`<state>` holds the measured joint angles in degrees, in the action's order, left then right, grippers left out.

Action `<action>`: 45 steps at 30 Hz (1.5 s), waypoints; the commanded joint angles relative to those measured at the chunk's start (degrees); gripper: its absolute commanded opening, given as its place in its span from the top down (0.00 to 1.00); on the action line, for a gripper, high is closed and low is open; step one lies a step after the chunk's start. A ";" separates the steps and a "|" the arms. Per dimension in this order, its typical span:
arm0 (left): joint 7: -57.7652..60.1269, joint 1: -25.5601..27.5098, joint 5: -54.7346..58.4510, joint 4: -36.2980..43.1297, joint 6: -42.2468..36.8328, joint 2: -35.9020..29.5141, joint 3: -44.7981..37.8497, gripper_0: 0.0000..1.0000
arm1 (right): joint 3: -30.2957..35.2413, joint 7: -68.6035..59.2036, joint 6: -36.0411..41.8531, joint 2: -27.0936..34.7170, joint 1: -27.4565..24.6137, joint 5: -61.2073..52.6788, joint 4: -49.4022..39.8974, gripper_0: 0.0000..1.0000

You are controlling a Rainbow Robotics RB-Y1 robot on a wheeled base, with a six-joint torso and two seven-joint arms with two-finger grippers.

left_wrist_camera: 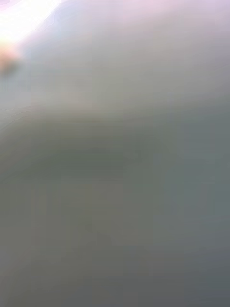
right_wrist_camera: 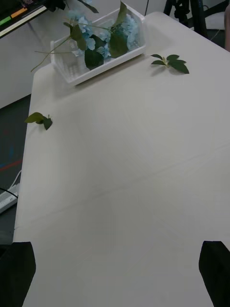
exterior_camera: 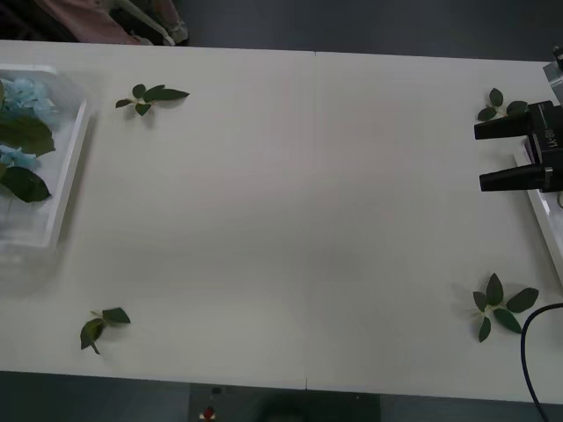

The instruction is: Put the red flowers into the right box and the blue flowers into the left box

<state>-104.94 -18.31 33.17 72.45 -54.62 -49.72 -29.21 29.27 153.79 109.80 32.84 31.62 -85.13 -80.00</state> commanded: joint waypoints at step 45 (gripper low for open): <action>-0.09 -1.82 8.93 15.53 -17.71 -2.49 1.35 0.00 | 0.09 1.21 -0.20 1.27 1.61 -0.21 -1.30 0.00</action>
<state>-104.93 -25.17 40.20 81.25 -71.23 -49.73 -25.12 29.26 153.79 109.81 32.84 31.62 -85.13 -80.00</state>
